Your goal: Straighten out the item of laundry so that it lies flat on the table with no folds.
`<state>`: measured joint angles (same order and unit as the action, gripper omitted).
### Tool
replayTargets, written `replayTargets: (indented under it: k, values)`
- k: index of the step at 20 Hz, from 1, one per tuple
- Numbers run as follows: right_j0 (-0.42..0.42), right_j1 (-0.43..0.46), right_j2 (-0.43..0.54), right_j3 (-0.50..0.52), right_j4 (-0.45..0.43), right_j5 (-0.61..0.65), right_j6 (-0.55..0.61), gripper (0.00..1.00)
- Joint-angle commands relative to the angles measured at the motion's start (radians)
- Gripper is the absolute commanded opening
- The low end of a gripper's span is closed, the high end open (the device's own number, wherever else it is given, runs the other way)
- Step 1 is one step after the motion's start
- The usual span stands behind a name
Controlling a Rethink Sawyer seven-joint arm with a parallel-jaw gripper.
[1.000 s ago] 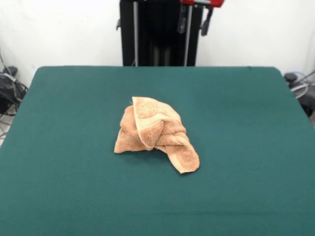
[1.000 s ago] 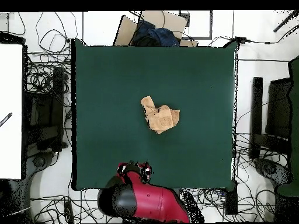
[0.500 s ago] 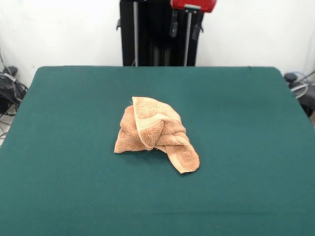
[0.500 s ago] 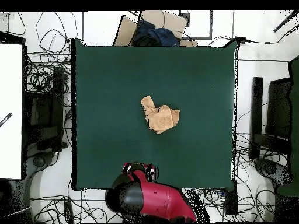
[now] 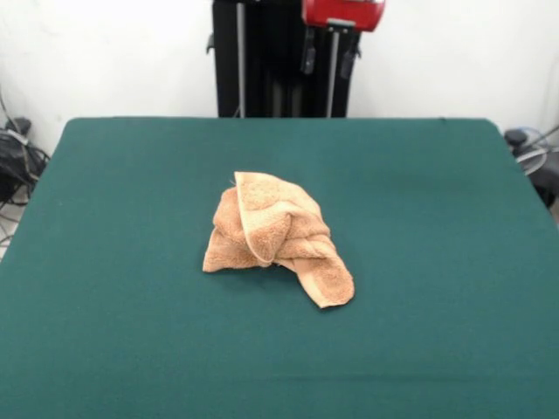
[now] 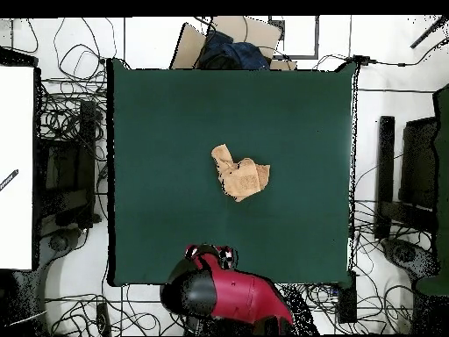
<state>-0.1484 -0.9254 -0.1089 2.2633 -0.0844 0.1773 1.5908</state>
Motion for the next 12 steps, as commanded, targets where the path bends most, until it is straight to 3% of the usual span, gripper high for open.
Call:
replayTargets:
  k: [1,12]
  values:
    - [0.029,0.041,0.044,-0.128,-0.049,0.103,0.058,1.00]
    - [0.052,0.009,0.038,-0.213,-0.055,0.199,0.051,1.00]
